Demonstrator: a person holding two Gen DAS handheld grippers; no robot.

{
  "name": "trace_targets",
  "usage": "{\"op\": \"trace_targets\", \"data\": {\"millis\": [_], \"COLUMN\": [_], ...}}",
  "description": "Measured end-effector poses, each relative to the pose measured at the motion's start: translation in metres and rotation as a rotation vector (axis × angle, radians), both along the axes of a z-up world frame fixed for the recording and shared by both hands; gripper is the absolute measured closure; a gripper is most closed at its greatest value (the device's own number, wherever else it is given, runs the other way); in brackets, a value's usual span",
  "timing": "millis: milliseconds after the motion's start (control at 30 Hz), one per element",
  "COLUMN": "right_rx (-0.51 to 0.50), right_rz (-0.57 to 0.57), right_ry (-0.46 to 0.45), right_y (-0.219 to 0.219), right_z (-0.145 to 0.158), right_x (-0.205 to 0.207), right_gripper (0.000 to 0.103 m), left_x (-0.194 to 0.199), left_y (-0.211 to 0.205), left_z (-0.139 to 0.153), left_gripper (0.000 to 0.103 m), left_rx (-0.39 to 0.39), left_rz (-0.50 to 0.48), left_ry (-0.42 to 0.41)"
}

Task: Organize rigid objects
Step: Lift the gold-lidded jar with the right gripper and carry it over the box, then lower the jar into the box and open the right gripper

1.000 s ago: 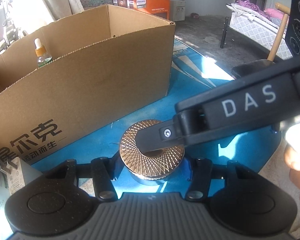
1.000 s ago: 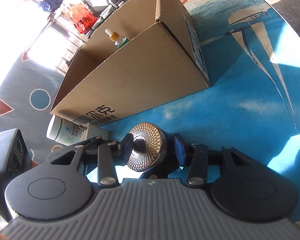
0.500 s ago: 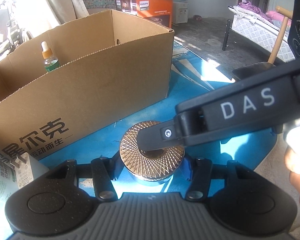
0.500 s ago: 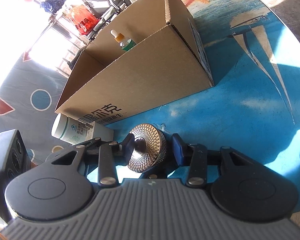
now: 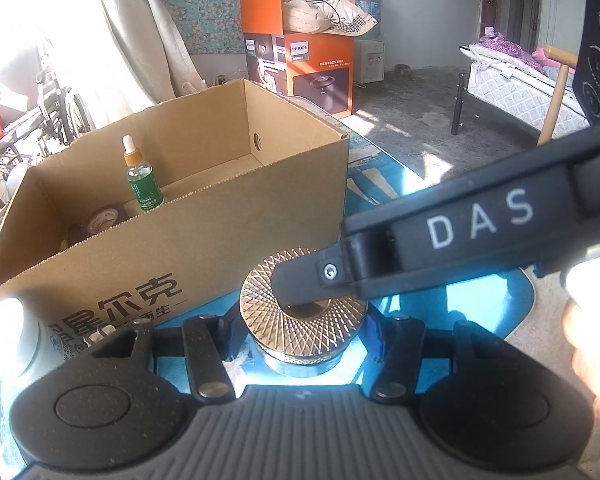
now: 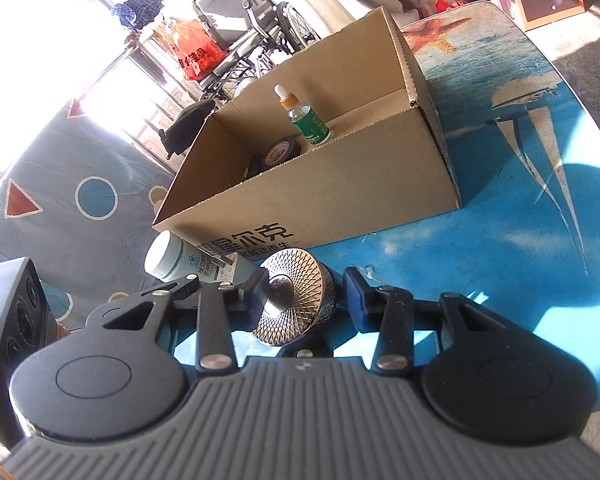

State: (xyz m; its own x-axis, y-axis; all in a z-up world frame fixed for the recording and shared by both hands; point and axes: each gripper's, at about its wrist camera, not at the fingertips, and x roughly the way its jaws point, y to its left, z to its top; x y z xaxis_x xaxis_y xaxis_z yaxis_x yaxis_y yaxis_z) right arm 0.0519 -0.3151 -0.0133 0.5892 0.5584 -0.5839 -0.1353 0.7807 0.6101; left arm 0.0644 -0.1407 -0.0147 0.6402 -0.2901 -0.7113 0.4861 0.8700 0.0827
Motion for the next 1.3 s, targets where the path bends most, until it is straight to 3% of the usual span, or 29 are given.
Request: {"op": "trace_targets", "data": {"millis": [200, 400, 600, 967, 1133, 1300], "right_rx": [-0.019, -0.043, -0.068, -0.196, -0.276, -0.323], "right_rz": [0.039, 0.086, 0.129, 0.197, 0.227, 0.241], "right_ry": [-0.086, -0.145, -0.128, 0.035, 0.055, 0.053], "right_y": [0.013, 0.021, 0.018, 0.02, 0.03, 0.035], "right_z": [0.042, 0.083, 0.105, 0.068, 0.048, 0.037], "right_x": [0.009, 0.042, 0.103, 0.238, 0.275, 0.3], "right_gripper": [0.063, 0.063, 0.063, 0.063, 0.063, 0.065], "left_x": [0.0, 0.029, 0.083, 0.204, 0.241, 0.261], "left_y": [0.013, 0.017, 0.014, -0.003, -0.004, 0.001], "left_z": [0.039, 0.074, 0.085, 0.037, 0.017, 0.008], "left_gripper": [0.046, 0.046, 0.046, 0.046, 0.046, 0.046], "left_rx": [-0.015, -0.044, -0.061, -0.061, -0.077, -0.102], "left_rz": [0.027, 0.064, 0.097, 0.174, 0.2, 0.22], "left_ry": [-0.092, -0.123, -0.077, 0.144, 0.242, 0.274]}}
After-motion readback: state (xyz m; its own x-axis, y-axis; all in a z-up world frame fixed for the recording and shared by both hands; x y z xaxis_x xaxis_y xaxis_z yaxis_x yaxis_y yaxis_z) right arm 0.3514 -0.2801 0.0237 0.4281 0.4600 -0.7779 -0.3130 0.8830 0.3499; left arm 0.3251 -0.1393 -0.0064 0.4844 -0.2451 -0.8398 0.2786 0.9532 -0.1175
